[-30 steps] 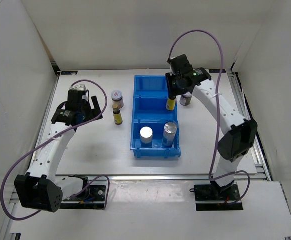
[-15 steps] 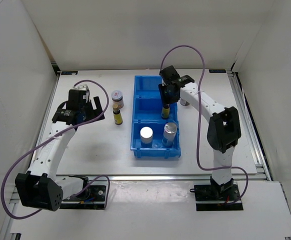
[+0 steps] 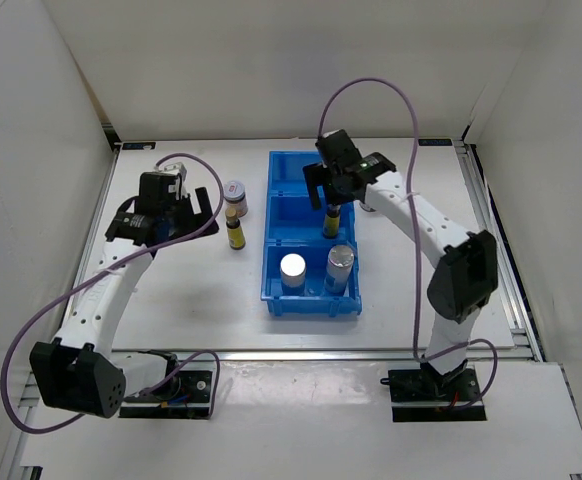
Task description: Organize the condiment bottles
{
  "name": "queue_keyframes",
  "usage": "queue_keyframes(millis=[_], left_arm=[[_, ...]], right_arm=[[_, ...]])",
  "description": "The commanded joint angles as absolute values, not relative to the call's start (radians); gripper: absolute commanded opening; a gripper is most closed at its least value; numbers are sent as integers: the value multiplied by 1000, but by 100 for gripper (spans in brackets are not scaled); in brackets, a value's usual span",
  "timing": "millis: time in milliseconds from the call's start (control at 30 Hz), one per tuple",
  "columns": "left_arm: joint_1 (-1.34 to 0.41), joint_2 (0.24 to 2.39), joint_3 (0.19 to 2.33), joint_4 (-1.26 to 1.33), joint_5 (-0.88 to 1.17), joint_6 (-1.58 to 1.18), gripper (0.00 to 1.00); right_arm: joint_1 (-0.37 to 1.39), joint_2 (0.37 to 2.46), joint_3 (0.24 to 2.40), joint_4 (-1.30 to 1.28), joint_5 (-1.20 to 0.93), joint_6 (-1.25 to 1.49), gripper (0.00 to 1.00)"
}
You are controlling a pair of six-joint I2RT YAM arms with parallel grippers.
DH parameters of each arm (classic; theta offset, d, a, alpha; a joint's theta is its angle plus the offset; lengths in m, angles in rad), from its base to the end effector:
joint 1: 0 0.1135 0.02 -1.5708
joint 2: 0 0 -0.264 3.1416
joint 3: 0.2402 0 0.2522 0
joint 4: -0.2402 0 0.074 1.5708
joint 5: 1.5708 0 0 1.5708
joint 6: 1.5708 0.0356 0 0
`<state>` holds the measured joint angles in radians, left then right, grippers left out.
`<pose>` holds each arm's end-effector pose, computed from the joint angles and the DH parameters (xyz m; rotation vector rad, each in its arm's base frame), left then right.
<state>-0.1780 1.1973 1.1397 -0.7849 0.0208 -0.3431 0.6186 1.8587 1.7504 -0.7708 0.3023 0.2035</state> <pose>0.2406 -0.0440 0.3233 -0.1908 2.4226 -0.2630 0.3433 0.2314 0.3166 -0.3646 2.3689 0.0104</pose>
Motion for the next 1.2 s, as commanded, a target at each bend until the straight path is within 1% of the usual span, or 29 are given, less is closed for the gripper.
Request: queue_keyframes(millis=[0, 100, 233, 300, 433, 467, 567, 700, 733, 800, 867, 933, 1000, 1167], left_arm=[[-199, 1199, 1184, -769, 55, -362, 100], [-247, 1241, 1184, -730, 55, -376, 100], [-291, 1310, 1173, -663, -8, -387, 100], [-307, 1366, 1199, -641, -21, -387, 100], [-348, 1460, 1264, -621, -116, -377, 100], [-348, 1477, 1279, -609, -126, -368, 100], [-348, 1548, 1314, -600, -156, -359, 98], [-348, 1623, 1371, -600, -170, -359, 86], [-348, 1649, 1380, -591, -182, -359, 77], [-348, 1670, 1396, -591, -183, -359, 65], [-348, 1681, 1396, -591, -192, -359, 60], [-348, 1681, 1396, -591, -192, -380, 60], [-348, 1681, 1396, -591, -192, -380, 56], [-348, 1655, 1387, -591, -201, -390, 39]], right_arm=[[615, 1723, 1766, -796, 374, 216, 95], [615, 1637, 1723, -808, 388, 216, 96], [615, 1527, 1635, -818, 388, 216, 96], [615, 1456, 1600, -818, 379, 216, 96], [615, 1347, 1528, -818, 379, 216, 98], [615, 1336, 1513, -818, 370, 216, 99], [604, 1307, 1457, -818, 370, 216, 99], [604, 1253, 1398, -827, 360, 216, 99], [604, 1240, 1382, -827, 360, 216, 99], [604, 1230, 1371, -827, 360, 216, 99], [594, 1221, 1371, -827, 374, 207, 99], [580, 1221, 1371, -836, 374, 207, 99], [569, 1212, 1371, -836, 374, 198, 99], [569, 1203, 1362, -836, 374, 198, 99]])
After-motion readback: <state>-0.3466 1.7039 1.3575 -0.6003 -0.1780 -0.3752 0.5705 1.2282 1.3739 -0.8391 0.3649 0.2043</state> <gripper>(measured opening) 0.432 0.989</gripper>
